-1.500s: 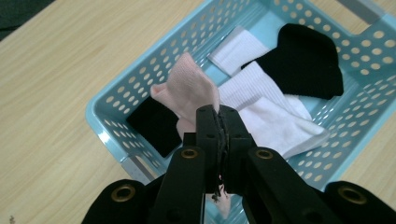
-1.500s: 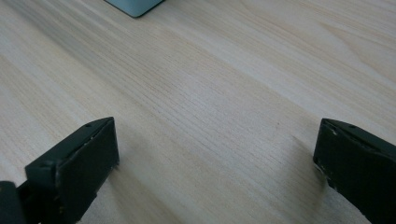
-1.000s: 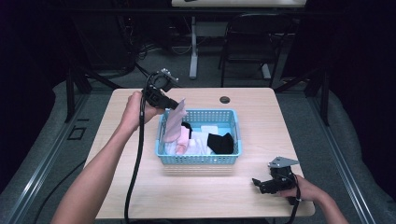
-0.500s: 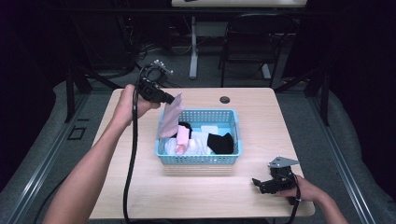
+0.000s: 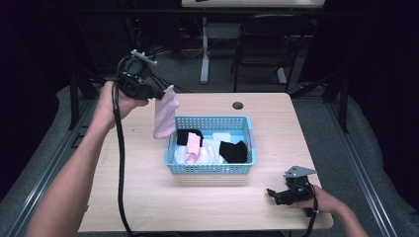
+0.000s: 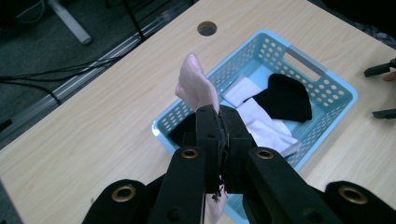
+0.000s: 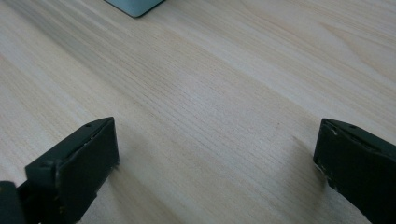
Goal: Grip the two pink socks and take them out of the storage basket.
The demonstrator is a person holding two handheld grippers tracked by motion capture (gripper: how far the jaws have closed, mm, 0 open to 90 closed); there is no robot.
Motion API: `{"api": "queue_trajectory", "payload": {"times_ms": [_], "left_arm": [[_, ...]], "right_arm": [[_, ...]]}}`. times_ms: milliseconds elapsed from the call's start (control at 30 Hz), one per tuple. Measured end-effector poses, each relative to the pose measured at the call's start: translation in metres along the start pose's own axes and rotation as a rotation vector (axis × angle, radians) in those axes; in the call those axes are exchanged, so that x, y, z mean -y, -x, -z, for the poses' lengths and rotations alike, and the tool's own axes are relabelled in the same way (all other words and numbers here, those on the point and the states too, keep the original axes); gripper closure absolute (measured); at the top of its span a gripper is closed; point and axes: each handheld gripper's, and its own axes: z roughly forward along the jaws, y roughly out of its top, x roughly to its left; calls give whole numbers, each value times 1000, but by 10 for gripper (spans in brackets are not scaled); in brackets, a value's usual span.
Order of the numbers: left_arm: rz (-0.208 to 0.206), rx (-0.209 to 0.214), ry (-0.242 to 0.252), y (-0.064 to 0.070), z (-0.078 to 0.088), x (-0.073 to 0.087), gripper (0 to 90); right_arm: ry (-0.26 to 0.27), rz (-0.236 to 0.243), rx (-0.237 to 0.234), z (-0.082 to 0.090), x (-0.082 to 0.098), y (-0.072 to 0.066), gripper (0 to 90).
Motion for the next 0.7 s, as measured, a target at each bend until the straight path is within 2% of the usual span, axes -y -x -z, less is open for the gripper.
{"api": "queue_trajectory", "payload": {"times_ms": [167, 233, 400, 433, 700], "left_arm": [[28, -31, 2, -13, 14, 12, 881], [49, -43, 4, -22, 20, 21, 881], [77, -59, -1, -33, 22, 35, 881], [99, -59, -6, -38, 21, 41, 880], [141, -81, -19, -51, 19, 58, 881]], "right_arm": [[2, -2, 0, 0, 0, 0, 0], [2, -1, 0, 0, 0, 0, 0], [1, -2, -1, 0, 0, 0, 0], [2, -2, -1, 0, 0, 0, 0], [-3, -2, -1, 0, 0, 0, 0]]}}
